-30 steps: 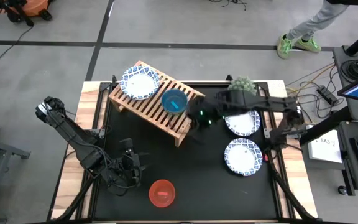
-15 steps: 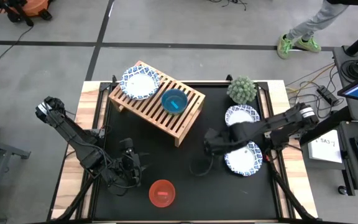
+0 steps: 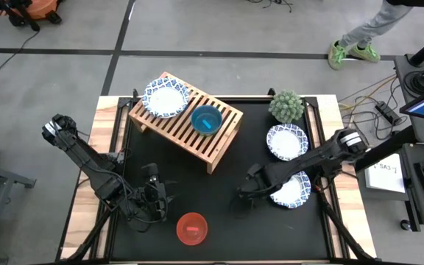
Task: Place and stack bowls onto a shelf
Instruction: Stack the bottom patterned bowl into the white patterned bowl on the shelf
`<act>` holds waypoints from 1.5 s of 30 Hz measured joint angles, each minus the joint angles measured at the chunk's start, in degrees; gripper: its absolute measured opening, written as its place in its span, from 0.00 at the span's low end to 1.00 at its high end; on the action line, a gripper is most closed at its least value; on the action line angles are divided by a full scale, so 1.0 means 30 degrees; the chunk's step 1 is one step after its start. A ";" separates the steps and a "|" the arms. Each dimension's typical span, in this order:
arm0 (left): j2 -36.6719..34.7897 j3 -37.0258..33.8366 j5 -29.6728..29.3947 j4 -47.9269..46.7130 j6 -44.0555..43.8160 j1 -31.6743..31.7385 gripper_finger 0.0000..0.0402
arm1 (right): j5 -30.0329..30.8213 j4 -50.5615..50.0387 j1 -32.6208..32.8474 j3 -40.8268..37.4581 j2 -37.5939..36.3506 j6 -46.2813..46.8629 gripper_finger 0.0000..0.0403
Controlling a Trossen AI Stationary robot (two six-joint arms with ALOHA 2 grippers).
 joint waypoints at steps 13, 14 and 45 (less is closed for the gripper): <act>0.0000 0.0000 -0.0022 0.0006 0.0175 0.0000 0.44 | -0.0007 -0.0469 0.0000 0.0000 0.2396 -0.0304 0.28; 0.0000 0.0000 -0.0022 0.0006 0.0175 0.0000 0.44 | -0.0007 -0.0483 0.0000 0.0000 0.2411 -0.0297 0.27; 0.0000 0.0000 0.3314 1.1363 1.2979 0.0284 0.44 | 0.0949 0.8409 0.3281 0.2792 -0.4962 -0.8977 0.03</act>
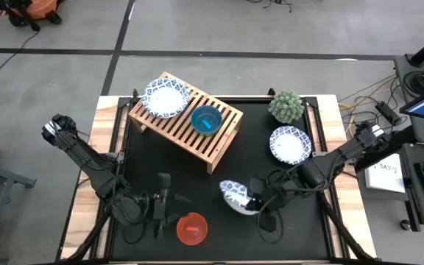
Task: Place and stack bowls onto a shelf
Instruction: Stack the bottom patterned bowl into the white patterned bowl on the shelf
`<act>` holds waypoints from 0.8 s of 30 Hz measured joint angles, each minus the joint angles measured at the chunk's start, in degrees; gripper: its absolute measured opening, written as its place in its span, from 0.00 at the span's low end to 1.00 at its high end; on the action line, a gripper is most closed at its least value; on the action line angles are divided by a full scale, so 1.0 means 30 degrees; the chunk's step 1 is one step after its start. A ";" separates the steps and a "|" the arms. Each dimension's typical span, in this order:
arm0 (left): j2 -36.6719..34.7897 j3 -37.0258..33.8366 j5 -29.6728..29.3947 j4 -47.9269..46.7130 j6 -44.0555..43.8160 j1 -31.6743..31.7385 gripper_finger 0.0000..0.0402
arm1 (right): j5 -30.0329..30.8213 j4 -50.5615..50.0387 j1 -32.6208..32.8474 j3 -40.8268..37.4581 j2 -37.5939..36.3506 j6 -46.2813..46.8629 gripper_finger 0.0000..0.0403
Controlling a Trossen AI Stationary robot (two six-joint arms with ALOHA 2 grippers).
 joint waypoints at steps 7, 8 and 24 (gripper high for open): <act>0.0002 0.0000 0.2067 0.1562 0.1206 0.0732 0.44 | -0.0642 0.2968 0.0005 -0.0024 0.0488 -0.4026 0.03; 0.0027 0.0000 0.2303 0.1689 0.1207 0.0864 0.44 | -0.0834 0.3289 0.0005 -0.0030 0.0543 -0.4352 0.03; 0.1892 0.0007 0.4384 0.3467 0.1873 0.3036 0.44 | -0.1597 0.4823 -0.0046 -0.0038 0.1129 -0.5717 0.03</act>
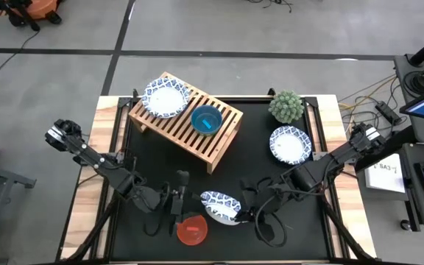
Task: Place and stack bowls onto a shelf
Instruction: Stack the bottom patterned bowl into the white patterned bowl on the shelf
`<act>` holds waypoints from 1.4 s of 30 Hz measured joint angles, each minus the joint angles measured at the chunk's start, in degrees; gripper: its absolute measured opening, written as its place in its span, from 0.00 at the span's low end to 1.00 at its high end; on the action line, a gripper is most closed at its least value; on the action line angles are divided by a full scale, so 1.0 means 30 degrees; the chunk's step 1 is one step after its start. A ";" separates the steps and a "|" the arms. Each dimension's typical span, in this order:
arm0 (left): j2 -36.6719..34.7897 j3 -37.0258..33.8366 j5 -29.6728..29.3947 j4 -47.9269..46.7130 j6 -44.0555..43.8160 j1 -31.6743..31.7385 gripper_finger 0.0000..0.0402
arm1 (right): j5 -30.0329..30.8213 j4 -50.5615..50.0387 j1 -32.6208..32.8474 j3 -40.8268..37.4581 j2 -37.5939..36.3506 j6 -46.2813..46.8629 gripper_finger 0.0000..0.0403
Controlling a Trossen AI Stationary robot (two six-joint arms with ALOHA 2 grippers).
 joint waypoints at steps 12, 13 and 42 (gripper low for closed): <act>0.0876 0.0000 0.1504 0.0437 -0.0171 0.0855 0.29 | 0.0003 -0.0127 0.0000 0.0000 0.0015 -0.0355 0.03; 0.0869 0.0000 0.1504 0.0460 -0.0177 0.0855 0.26 | 0.0007 -0.0156 0.0000 0.0000 0.0015 -0.0431 0.03; 0.0017 0.5117 0.1219 -0.7893 -0.0168 -0.0986 0.00 | 0.1318 -0.0203 0.0349 0.0000 -0.3433 -0.1011 0.46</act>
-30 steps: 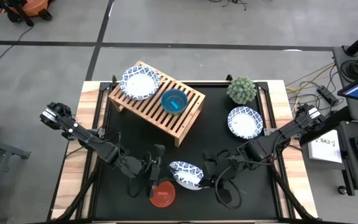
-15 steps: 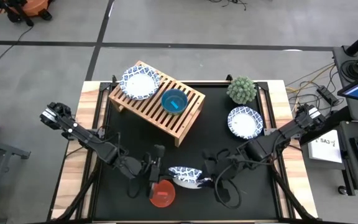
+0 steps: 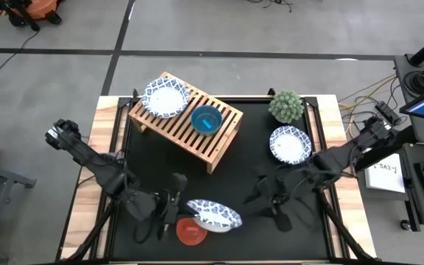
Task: Place and stack bowls onto a shelf
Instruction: Stack the bottom patterned bowl into the white patterned bowl on the shelf
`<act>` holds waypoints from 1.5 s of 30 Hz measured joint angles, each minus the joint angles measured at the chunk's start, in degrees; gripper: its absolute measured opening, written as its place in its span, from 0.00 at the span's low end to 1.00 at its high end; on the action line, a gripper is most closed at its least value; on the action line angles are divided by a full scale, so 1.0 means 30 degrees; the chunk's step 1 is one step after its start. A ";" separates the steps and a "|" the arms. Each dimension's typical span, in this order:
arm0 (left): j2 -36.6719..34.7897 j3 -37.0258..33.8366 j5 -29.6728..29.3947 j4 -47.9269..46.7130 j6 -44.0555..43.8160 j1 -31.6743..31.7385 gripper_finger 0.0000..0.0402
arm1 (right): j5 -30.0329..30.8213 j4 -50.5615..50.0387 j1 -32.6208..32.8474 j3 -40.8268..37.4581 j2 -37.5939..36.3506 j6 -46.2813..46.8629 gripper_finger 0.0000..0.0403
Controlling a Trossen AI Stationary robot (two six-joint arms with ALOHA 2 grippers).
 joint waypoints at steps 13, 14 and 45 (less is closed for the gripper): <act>-0.0058 0.9765 -1.1801 -1.6346 -0.0407 -0.1189 0.00 | 0.1377 -0.0427 0.0503 -0.0760 -0.1417 -0.2128 0.46; -0.0060 1.0154 -1.3477 -1.7585 -0.0844 -0.1041 0.00 | 0.1392 -0.0427 0.0503 -0.0849 -0.1322 -0.2136 0.46; -0.3419 0.1078 -1.5997 -1.5563 -0.2113 1.1609 0.00 | 0.2914 0.0352 0.0489 -0.1268 0.0549 -0.2128 0.46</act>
